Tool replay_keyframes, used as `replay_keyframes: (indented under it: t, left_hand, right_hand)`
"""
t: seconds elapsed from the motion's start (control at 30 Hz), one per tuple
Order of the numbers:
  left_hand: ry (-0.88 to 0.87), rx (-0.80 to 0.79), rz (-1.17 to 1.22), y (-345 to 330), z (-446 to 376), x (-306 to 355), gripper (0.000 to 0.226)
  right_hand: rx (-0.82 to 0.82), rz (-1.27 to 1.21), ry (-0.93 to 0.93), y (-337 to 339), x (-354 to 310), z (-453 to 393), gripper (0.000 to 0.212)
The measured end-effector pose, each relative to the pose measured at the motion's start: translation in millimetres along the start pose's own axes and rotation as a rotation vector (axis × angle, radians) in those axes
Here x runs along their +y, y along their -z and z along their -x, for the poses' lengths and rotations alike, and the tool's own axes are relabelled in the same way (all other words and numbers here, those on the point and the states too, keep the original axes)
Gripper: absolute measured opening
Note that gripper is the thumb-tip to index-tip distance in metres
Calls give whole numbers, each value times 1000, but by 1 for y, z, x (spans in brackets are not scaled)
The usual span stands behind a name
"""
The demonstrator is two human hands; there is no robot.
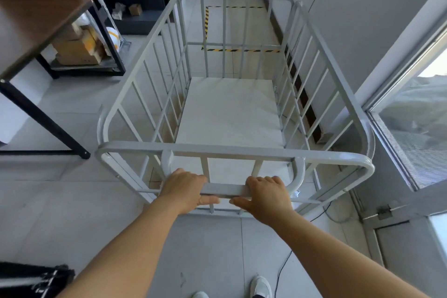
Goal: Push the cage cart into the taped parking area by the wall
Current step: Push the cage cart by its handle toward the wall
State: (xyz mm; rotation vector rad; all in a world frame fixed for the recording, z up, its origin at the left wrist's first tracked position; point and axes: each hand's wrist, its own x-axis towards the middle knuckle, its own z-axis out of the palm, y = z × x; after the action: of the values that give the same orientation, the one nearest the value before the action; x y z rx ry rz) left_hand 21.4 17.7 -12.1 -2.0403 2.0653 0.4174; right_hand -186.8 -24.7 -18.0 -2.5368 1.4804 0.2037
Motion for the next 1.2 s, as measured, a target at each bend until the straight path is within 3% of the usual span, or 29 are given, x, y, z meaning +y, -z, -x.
replay_keyframes:
  t: [0.17,0.4,1.2]
  left_hand:
    - [-98,-29,-45,1,-8,-8,60]
    - [-143,-25,-76,8,-16,-19,62]
    - [-128,-17,-57,57,-153,-77,63]
  right_hand:
    - [27,54,-110,1,-5,-3,61]
    - [-30,51,-99,9,-8,-18,63]
    - [-29,40,-77,42,15,-168,63]
